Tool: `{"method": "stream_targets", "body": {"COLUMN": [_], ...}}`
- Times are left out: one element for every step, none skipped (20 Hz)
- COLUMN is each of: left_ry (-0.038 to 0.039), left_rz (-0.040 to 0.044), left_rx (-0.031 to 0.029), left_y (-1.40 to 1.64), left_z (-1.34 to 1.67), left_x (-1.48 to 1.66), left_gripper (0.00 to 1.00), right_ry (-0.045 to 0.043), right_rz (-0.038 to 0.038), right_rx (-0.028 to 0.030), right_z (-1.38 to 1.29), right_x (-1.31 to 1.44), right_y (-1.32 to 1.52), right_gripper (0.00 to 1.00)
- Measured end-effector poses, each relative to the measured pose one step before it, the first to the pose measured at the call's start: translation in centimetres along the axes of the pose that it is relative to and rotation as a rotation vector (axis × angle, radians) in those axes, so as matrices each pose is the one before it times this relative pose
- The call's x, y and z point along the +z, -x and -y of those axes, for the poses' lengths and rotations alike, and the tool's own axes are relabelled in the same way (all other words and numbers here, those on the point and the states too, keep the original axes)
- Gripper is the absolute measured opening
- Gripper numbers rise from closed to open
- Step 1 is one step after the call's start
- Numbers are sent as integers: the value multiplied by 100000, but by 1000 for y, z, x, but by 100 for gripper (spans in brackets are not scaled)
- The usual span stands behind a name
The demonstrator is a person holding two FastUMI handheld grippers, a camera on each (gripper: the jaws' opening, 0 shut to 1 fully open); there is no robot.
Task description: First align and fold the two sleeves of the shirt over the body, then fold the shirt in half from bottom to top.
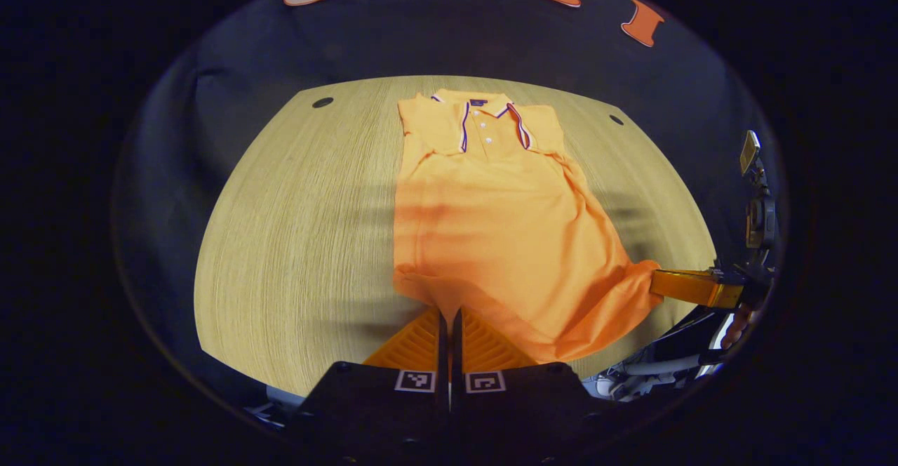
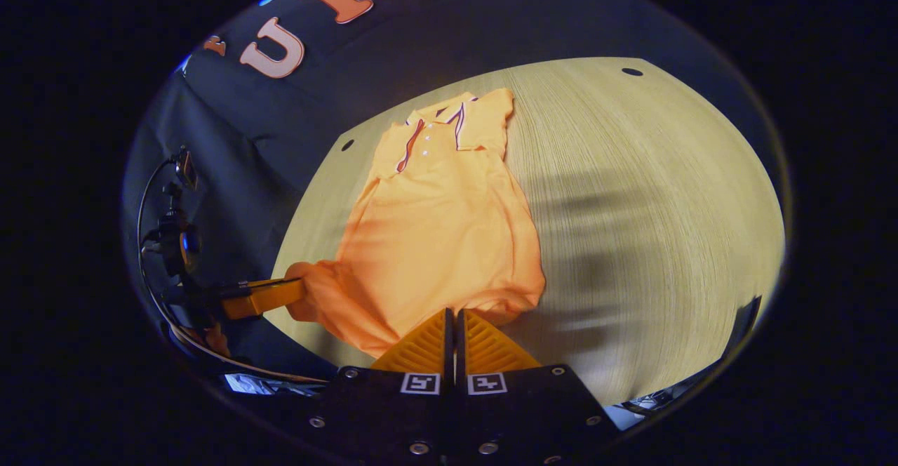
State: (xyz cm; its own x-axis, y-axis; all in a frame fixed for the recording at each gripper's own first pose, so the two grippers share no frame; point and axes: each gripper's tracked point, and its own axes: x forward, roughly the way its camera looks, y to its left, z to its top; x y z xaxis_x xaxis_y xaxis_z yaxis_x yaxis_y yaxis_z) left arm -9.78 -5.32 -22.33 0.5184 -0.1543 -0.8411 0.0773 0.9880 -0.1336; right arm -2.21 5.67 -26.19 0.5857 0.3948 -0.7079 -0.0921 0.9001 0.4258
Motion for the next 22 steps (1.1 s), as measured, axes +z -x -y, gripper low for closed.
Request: {"method": "stream_targets", "body": {"left_ry": [-69, 27, 211, -39, -202, 37, 51, 310, 347, 366, 468, 25, -75, -132, 334, 236, 82, 85, 306, 330, 215, 254], "left_rz": [1065, 1047, 1551, 1081, 882, 988, 1540, 1301, 866, 532, 979, 613, 708, 810, 520, -209, 90, -142, -359, -483, -268, -1200], "left_rx": [-505, -468, -278, -620, -89, -269, -821, -642, -646, -574, -856, -551, -46, -262, -385, -518, -508, -390, -403, -527, -366, -390], "left_y": [185, -25, -225, -279, -311, -56, 246, -64, -485, -347, -472, -524, -564, -572, -633, -696, -965, -768, -994, -899, -1100, -1104], "left_z": [70, 14, -34, -106, -171, -245, -48, -88, -104, -75, -64, -73, -234, -167, -232, -119, -228, -330, -324, -387, -394, -456], "left_x": [996, 934, 1178, 1107, 1113, 1069, 1397, 1233, 1165, 1033, 1103, 1081, 1131, 1255, 1169, 882, 1088, 982, 925, 977, 1033, 853], "left_gripper": [1, 1, 1, 1, 1, 1, 1, 1, 1, 1, 1, 1, 1, 1, 1, 1, 1, 1, 1, 1, 1, 1], "right_ry": [55, -277, -405, -451, -673, -615, -607, -238, 257, 576, 354, -83, -115, -179, -46, -42, -229, -715, -503, -49, 726, 631], "right_rz": [967, 907, 2095, 1859, 1179, 1204, 1241, 1043, 823, 436, 835, 610, 783, 1048, 384, 639, 477, 675, 135, 410, -56, 106], "right_rx": [834, 374, 573, 855, -807, -294, -290, 184, -924, -811, -848, -261, -389, -630, -478, -803, -625, -530, -484, -1281, -1219, -1444], "right_z": [-293, -148, -238, -175, 113, -37, -192, -150, 58, 169, 96, -43, -105, 36, -3, 105, 120, -41, -20, 256, 209, 174], "right_x": [966, 977, 1406, 1201, 1224, 1206, 1135, 1092, 921, 932, 781, 1073, 1045, 1085, 815, 1016, 1035, 1155, 879, 1011, 903, 945], "right_y": [1, -75, -193, 154, -52, -360, -400, -186, -151, -235, 157, -375, -629, -508, -586, -605, -674, -810, -743, -863, -926, -961], "right_gripper": [0, 0, 0, 0, 0, 0, 0, 0, 0, 0, 0, 0, 0, 0, 0, 0, 1, 0, 0, 0, 0, 1]}}
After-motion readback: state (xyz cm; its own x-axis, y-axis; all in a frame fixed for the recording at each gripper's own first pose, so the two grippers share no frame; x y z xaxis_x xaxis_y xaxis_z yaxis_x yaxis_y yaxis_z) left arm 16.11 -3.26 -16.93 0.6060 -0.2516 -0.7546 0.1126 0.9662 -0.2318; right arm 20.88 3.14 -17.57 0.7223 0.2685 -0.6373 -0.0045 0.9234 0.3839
